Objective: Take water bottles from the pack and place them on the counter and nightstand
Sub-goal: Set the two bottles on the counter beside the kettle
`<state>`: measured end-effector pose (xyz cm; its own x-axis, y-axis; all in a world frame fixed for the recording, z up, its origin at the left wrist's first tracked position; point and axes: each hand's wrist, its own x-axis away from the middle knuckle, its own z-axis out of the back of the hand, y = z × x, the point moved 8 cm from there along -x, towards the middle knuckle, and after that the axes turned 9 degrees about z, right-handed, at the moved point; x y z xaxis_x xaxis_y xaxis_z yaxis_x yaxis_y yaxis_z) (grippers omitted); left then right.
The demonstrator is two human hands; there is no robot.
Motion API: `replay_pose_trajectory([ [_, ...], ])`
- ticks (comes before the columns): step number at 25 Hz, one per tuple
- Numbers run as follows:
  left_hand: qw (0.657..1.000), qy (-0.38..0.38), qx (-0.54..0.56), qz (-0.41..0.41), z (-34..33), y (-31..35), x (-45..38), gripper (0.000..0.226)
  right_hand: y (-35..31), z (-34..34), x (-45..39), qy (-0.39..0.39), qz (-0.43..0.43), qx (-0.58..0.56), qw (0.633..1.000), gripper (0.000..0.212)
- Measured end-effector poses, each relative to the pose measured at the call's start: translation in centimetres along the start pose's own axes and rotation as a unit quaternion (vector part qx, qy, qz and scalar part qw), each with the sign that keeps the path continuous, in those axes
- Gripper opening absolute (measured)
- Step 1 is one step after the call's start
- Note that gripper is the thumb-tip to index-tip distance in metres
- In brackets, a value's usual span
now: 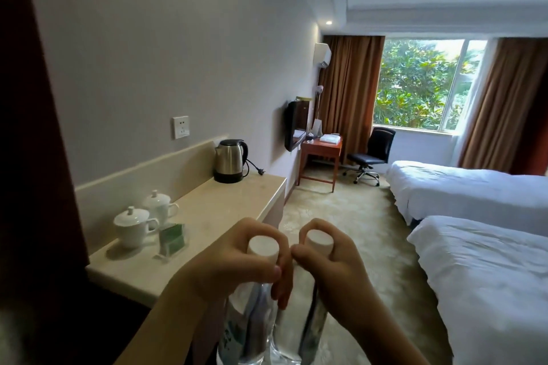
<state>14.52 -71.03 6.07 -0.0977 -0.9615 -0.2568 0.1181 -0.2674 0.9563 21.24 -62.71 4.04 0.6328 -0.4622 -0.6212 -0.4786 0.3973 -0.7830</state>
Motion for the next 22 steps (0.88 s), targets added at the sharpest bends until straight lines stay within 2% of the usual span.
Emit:
replay_pose_trajectory([
  [5,1.0,0.005,-0.01,0.009,10.3,-3.6,-9.7,0.019,7.6,3.0,-11.2,0.0,0.016,0.005,1.0,0.01],
  [9,0.997,0.051,-0.052,0.028,16.5,-7.2,-15.5,0.008,14.6,5.2,-17.7,-0.004,0.004,0.012,1.0,0.01],
  [12,0.987,0.123,-0.101,0.033,22.0,-10.3,-19.2,0.01,20.8,6.4,-23.3,-0.012,0.01,0.021,1.0,0.025],
  [15,0.965,0.222,-0.132,0.04,28.0,-13.3,-22.0,0.01,26.3,6.4,-29.1,-0.051,0.027,0.045,0.997,0.019],
  [22,0.871,0.446,-0.183,0.096,41.4,-18.3,-22.2,0.013,38.5,0.0,-40.0,-0.197,0.048,0.016,0.979,0.016],
])
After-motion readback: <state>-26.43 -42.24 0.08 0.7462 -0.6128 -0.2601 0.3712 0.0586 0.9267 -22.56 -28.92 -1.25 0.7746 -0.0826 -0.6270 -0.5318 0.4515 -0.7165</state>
